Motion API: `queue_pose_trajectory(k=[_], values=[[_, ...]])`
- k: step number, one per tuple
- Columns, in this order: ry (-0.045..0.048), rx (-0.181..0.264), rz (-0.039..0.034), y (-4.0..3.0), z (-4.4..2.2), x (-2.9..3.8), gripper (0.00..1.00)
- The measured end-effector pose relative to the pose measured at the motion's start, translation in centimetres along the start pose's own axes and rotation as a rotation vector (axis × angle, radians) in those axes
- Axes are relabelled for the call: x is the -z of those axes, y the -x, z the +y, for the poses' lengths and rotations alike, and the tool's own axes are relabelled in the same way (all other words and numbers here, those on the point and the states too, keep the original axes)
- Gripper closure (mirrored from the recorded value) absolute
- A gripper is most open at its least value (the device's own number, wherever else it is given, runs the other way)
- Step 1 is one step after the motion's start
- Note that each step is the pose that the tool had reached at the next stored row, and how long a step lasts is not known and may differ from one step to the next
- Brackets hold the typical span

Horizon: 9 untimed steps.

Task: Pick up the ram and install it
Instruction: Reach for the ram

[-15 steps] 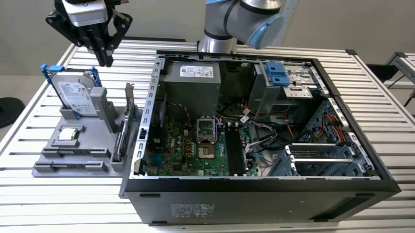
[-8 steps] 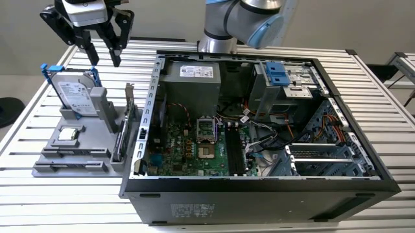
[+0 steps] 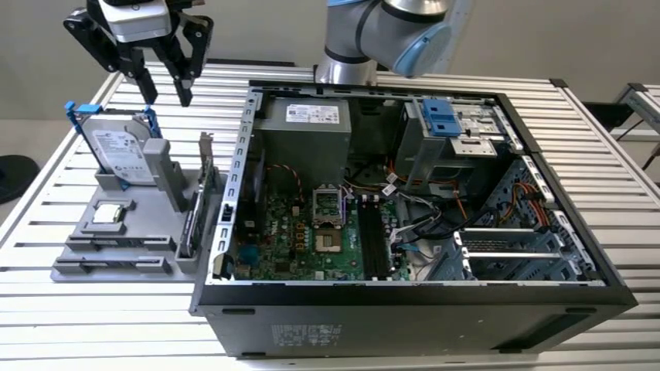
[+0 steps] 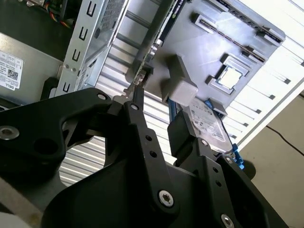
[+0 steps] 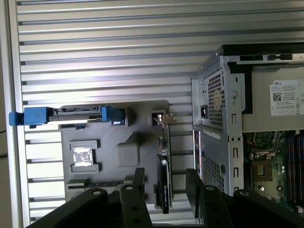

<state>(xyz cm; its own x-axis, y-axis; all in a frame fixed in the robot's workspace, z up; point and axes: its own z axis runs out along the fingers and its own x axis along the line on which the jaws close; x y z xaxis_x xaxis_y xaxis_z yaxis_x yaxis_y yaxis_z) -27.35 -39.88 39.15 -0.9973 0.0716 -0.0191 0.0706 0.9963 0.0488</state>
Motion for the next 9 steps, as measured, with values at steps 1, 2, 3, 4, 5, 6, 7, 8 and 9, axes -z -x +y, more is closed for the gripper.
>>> queue_pose_trajectory(k=[1, 2, 3, 4, 5, 6, 7, 8, 9], values=[[0.0003, 0.0, -0.0003, -0.07, 0.0, -0.02, 0.0], [0.0001, 0.0, 0.0, -0.19, -0.01, 0.0, 0.0], [-0.0001, 0.0, 0.0001, -0.37, -0.03, 0.01, 0.0], [0.0, 0.0, 0.0, -0.6, -0.05, 0.02, 0.0], [0.0, 0.0, 0.0001, -0.85, -0.08, 0.02, 0.0], [0.0, 0.0, 0.0001, -1.11, -0.1, 0.03, 0.0], [-0.0001, 0.0, 0.0001, -1.37, -0.13, 0.04, 0.0], [0.0, 0.0, 0.0001, -1.64, -0.16, 0.04, 0.0], [0.0, 0.0, 0.0001, -1.88, -0.2, 0.05, 0.0]])
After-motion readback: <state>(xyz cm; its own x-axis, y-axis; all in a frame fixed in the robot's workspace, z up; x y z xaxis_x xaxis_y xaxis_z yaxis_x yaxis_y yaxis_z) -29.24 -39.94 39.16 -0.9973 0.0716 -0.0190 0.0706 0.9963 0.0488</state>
